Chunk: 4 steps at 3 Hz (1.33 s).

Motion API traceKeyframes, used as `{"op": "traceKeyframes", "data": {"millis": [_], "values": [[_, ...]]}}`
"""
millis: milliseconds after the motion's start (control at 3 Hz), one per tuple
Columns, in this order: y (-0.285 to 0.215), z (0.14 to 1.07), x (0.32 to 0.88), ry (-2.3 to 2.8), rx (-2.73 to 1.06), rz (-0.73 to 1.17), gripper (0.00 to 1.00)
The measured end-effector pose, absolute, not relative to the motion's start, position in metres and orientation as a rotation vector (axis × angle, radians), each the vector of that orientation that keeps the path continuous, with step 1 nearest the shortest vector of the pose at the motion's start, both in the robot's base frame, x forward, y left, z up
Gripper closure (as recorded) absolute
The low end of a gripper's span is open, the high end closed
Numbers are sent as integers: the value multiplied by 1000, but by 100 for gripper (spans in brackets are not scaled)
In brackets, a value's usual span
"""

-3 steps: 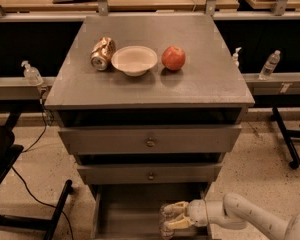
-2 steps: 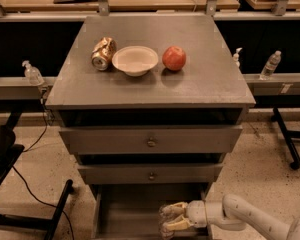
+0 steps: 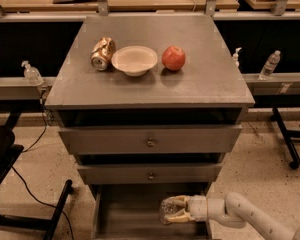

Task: Place water bottle into bottom drawer

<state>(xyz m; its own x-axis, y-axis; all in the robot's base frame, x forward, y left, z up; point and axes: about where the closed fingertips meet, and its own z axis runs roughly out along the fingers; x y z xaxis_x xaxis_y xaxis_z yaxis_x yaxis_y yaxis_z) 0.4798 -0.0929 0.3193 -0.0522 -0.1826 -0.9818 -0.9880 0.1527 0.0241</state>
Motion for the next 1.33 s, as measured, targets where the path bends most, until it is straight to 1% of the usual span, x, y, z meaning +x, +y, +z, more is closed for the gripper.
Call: {"op": "traceKeyframes", "data": {"millis": [333, 1000, 1333], "values": [[-98, 303, 494, 1476, -1275, 924, 100], [-125, 255, 508, 1761, -1344, 754, 100], [-137, 242, 509, 1877, -1320, 724, 80]]}}
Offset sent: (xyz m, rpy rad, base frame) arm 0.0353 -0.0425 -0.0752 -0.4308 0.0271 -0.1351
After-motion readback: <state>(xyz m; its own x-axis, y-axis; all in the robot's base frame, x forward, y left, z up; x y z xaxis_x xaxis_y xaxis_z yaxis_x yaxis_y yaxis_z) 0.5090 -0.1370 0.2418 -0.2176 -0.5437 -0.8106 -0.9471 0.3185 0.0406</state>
